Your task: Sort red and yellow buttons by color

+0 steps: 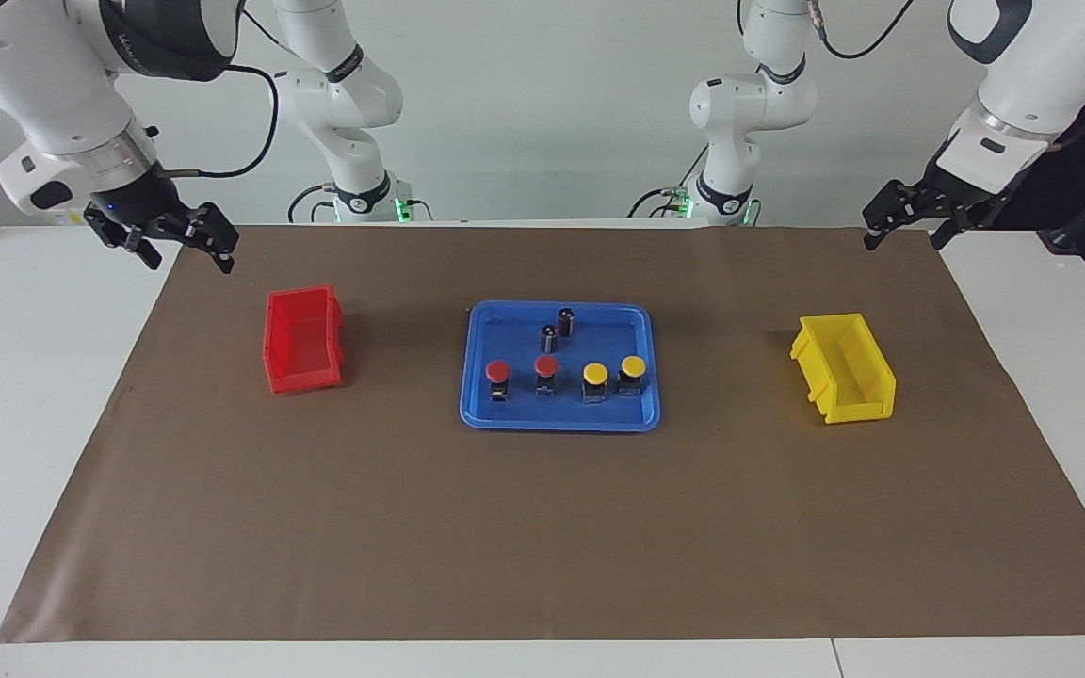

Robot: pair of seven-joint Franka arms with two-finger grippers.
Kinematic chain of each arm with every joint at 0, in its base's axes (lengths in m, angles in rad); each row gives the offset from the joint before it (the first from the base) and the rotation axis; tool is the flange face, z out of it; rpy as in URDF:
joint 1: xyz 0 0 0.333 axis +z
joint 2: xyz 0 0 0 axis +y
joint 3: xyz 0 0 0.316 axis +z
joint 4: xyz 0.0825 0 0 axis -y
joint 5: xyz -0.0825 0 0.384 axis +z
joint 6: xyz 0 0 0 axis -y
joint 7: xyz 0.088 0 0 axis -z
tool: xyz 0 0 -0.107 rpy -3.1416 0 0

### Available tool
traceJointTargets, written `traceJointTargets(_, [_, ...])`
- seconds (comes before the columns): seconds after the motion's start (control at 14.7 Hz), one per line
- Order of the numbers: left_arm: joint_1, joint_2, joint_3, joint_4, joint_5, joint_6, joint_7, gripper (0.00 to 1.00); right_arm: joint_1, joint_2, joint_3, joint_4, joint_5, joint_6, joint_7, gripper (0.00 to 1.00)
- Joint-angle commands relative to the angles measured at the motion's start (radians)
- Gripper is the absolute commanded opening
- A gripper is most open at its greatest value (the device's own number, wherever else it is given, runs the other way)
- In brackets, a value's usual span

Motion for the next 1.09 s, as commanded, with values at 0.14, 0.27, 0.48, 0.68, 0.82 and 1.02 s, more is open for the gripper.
traceJointTargets(0.14, [0.002, -0.019, 0.003, -0.023, -0.005, 0.004, 0.009, 1.0, -0.003, -0.003, 0.041, 0.004, 0.007, 0.02, -0.013, 1.0])
traceJointTargets(0.27, [0.002, -0.019, 0.003, -0.023, -0.005, 0.004, 0.009, 1.0, 0.007, 0.021, 0.072, 0.046, 0.018, 0.002, 0.034, 1.0])
traceJointTargets(0.48, [0.002, -0.019, 0.003, -0.023, -0.005, 0.004, 0.009, 1.0, 0.072, 0.136, 0.097, 0.215, 0.017, -0.109, 0.111, 1.0])
traceJointTargets(0.68, [0.002, -0.019, 0.004, -0.023, -0.005, -0.003, 0.009, 1.0, 0.177, 0.264, 0.097, 0.352, 0.015, -0.106, 0.226, 1.0])
traceJointTargets(0.82, [0.005, -0.019, 0.004, -0.023, -0.003, 0.001, 0.009, 1.0, 0.271, 0.32, 0.097, 0.36, 0.015, -0.013, 0.342, 1.0])
traceJointTargets(1.02, [0.005, -0.019, 0.003, -0.023, -0.003, 0.001, 0.009, 1.0, 0.39, 0.412, 0.097, 0.348, 0.015, 0.165, 0.553, 1.0])
